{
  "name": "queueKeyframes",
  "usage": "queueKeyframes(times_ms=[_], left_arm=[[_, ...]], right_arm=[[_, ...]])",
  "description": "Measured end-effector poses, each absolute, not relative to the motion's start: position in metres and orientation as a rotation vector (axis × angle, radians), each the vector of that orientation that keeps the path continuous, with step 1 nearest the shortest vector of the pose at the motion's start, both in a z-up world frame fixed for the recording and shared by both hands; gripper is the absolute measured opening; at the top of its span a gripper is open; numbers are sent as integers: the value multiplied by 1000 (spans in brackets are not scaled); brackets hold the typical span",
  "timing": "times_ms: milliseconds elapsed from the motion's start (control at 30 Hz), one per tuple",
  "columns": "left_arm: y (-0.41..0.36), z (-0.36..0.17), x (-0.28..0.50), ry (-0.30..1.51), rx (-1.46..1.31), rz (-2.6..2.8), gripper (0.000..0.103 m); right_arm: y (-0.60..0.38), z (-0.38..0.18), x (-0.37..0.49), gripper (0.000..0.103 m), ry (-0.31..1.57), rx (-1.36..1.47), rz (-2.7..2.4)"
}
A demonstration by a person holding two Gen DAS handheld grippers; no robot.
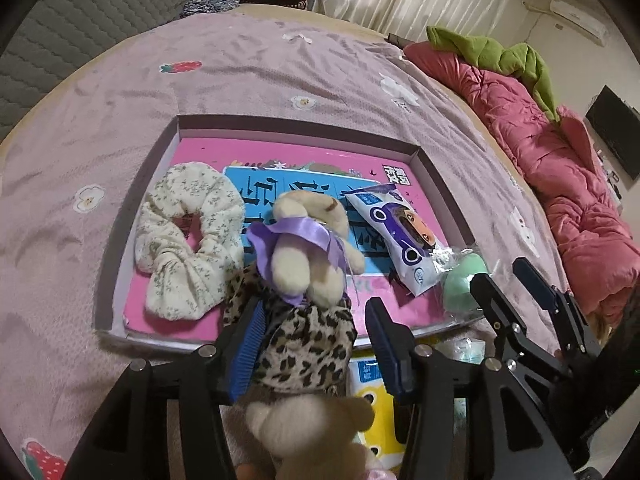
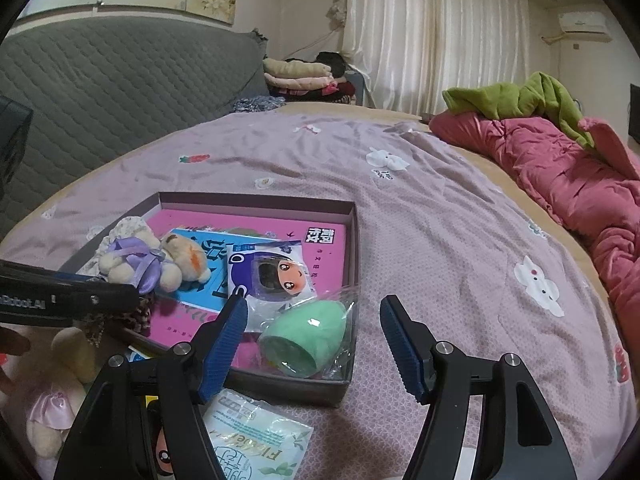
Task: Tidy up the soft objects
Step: 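Open right tool to drop the green sponge while left tool releases the purple-dressed bear and leopard scrunchie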
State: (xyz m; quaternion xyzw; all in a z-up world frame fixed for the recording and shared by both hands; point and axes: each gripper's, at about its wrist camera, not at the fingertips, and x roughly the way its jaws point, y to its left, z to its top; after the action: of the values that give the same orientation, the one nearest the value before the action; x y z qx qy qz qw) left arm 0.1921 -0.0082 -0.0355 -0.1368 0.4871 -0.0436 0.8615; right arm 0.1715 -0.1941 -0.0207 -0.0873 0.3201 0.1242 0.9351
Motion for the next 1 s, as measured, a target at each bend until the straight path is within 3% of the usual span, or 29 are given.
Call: queueKeyframes(times_ms=[533, 1000], left_arm=[[-8, -30, 200, 976, -294, -125, 51], [-14, -47, 208, 1039, -268, -122, 39]], right_arm=[[-194, -21, 172, 71, 668, -180, 257], [-193, -23, 173, 71, 674, -180, 257]])
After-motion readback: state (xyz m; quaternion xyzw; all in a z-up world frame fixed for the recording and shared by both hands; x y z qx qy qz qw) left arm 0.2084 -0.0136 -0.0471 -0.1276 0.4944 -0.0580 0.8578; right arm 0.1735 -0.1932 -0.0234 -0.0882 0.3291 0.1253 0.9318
